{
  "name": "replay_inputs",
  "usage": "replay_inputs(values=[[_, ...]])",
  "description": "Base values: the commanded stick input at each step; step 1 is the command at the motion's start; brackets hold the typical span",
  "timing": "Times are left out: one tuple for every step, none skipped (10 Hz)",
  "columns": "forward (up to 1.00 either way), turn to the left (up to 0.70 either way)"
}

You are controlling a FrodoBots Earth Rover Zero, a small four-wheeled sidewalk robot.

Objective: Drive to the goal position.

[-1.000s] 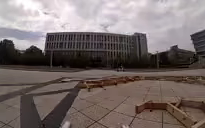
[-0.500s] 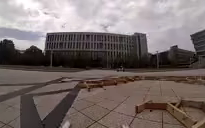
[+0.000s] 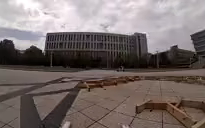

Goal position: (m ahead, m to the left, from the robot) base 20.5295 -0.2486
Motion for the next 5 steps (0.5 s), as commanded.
replay_inputs(values=[[0.06, 0.0], [0.06, 0.0], [0.06, 0.0], [0.06, 0.0], [0.06, 0.01]])
